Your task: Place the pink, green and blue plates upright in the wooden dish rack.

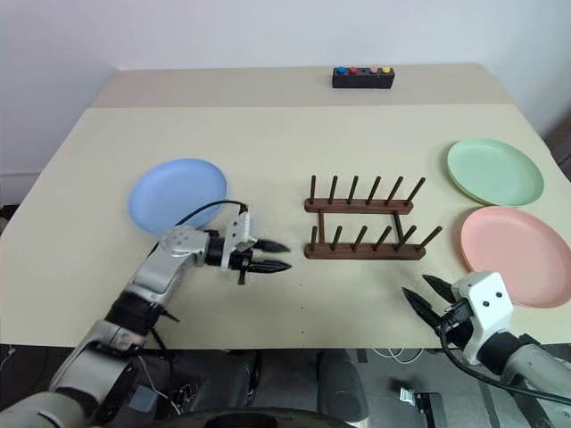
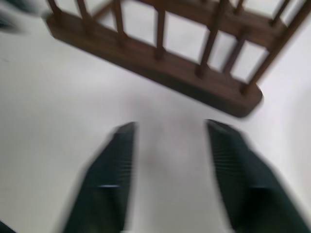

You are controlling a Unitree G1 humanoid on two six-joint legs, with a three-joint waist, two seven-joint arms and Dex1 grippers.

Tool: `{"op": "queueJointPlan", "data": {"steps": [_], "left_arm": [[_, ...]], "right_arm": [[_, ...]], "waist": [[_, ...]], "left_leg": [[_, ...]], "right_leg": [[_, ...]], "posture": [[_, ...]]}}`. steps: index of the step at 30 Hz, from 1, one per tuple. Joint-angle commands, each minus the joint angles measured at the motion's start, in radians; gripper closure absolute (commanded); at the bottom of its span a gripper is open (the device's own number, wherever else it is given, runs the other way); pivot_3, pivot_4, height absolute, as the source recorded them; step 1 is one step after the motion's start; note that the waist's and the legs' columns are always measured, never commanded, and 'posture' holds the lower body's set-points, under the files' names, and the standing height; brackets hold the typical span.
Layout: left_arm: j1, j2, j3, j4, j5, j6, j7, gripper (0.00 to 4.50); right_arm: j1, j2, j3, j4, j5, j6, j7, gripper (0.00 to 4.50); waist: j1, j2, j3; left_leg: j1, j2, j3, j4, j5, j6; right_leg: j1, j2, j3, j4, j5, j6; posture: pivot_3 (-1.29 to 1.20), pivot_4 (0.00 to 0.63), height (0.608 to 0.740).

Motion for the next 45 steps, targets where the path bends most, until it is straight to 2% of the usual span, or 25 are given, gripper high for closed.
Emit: {"op": "queueJointPlan", "data": {"steps": [1,14,23,31,38,45], "left_arm": [[0.008,-0.017,-0.038,-0.098,0.008,0.06,0.046,4.5],[-0.059,-0.14,-0.122,-0.033,0.066,0.095,0.17,4.5],[-0.084,-0.172,-0.095,0.044,0.093,0.032,0.244,4.5],[-0.151,-0.208,-0.057,0.191,0.121,-0.055,0.34,4.5],[-0.208,-0.218,-0.037,0.306,0.134,-0.123,0.361,4.5],[-0.2,-0.22,-0.04,0.3,0.128,-0.135,0.34,4.5]], "right_arm": [[-0.027,-0.014,0.016,0.014,-0.043,-0.001,-0.018,4.45],[-0.257,-0.058,0.141,0.232,-0.234,0.017,-0.098,4.45],[-0.398,-0.057,0.205,0.341,-0.291,-0.017,-0.099,4.45],[-0.502,-0.054,0.256,0.423,-0.327,-0.051,-0.093,4.45],[-0.595,-0.051,0.288,0.51,-0.35,-0.084,-0.093,4.45],[-0.606,-0.058,0.293,0.515,-0.345,-0.094,-0.08,4.45]], "waist": [[0.004,0.0,0.0],[-0.003,0.0,0.0],[-0.005,-0.001,0.0],[-0.006,-0.001,0.0],[-0.008,-0.001,0.0],[-0.008,-0.001,0.0]], "left_leg": [[0.0,0.0,0.0,0.001,0.0,0.0],[-0.001,0.0,0.0,0.001,0.0,0.0],[0.001,0.0,0.0,0.002,0.0,0.0],[0.001,0.0,0.0,0.002,0.0,0.0],[0.002,0.0,0.0,0.002,0.0,0.0],[0.002,0.0,0.0,0.001,0.0,0.0]], "right_leg": [[0.0,0.0,0.0,0.0,0.0,0.0],[-0.001,0.0,0.0,0.0,0.002,0.003],[0.001,0.0,0.0,0.0,0.002,0.002],[0.001,0.0,0.0,0.0,0.002,0.003],[0.001,0.0,0.0,0.001,0.003,0.003],[0.001,0.0,0.0,0.001,0.003,0.003]], "posture": [[0.0,0.15,0.74],[0.0,0.15,0.74],[0.0,0.15,0.74],[0.0,0.15,0.74],[0.0,0.15,0.74],[0.0,0.15,0.74]]}}
